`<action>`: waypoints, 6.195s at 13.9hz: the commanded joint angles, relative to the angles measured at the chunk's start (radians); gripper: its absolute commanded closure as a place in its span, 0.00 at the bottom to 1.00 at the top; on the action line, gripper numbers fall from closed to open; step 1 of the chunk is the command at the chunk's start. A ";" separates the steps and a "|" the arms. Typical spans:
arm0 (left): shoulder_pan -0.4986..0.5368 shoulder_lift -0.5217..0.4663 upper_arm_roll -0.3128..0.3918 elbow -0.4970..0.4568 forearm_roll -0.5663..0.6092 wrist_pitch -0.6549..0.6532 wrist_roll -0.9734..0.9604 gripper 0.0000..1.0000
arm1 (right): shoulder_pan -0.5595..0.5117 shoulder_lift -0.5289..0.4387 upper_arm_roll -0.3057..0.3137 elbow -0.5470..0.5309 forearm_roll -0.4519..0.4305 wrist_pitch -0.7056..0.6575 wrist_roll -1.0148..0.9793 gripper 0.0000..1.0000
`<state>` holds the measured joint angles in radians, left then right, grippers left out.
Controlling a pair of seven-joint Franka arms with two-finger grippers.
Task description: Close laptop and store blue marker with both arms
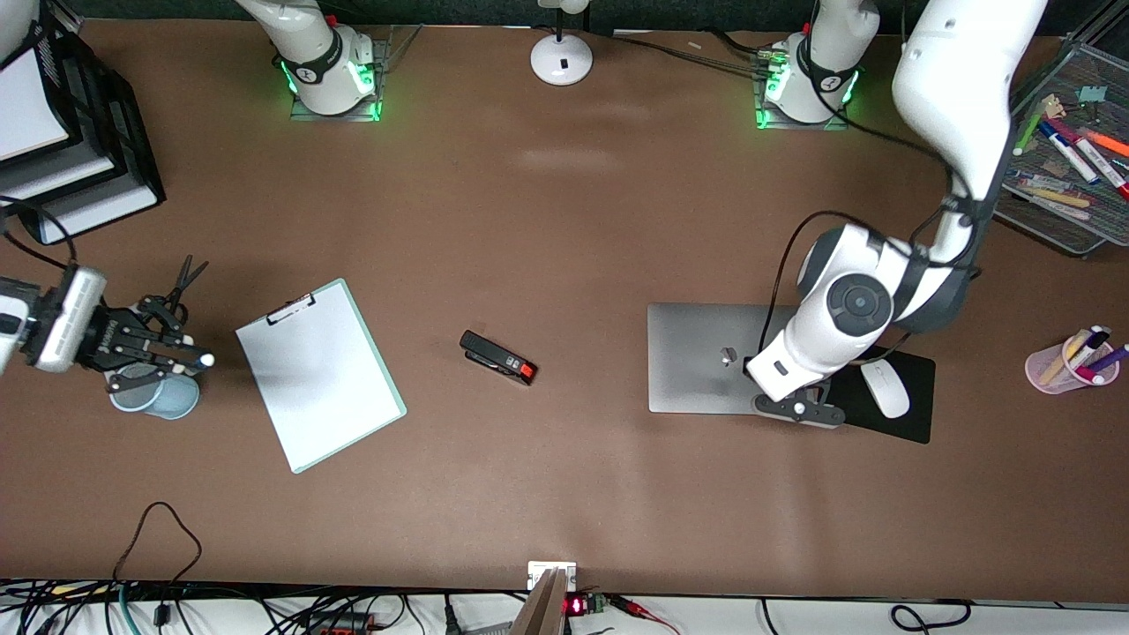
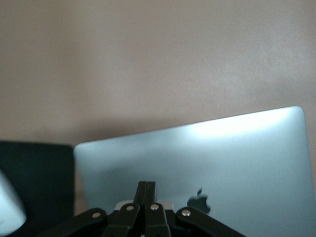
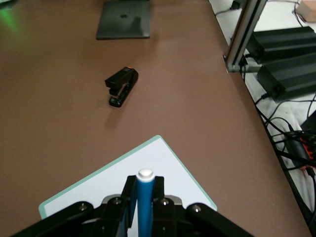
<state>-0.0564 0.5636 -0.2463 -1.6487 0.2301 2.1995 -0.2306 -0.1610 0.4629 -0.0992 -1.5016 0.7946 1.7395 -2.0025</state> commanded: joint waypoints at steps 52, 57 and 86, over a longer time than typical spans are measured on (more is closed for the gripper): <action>-0.008 -0.645 0.208 -0.095 -0.236 -0.592 0.152 0.00 | -0.327 0.457 0.012 0.300 0.198 -0.029 -0.220 0.00; -0.008 -0.645 0.206 -0.095 -0.235 -0.592 0.152 0.00 | -0.327 0.416 -0.008 0.316 0.183 -0.127 -0.122 0.00; -0.008 -0.643 0.208 -0.095 -0.236 -0.593 0.152 0.00 | 0.274 0.004 -0.016 0.387 -0.587 -0.242 1.388 0.00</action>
<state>-0.0594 -0.0789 -0.0468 -1.7494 0.0106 1.6170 -0.0940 0.0862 0.5258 -0.1173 -1.0224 0.2405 1.4789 -0.7558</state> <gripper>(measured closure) 0.000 0.000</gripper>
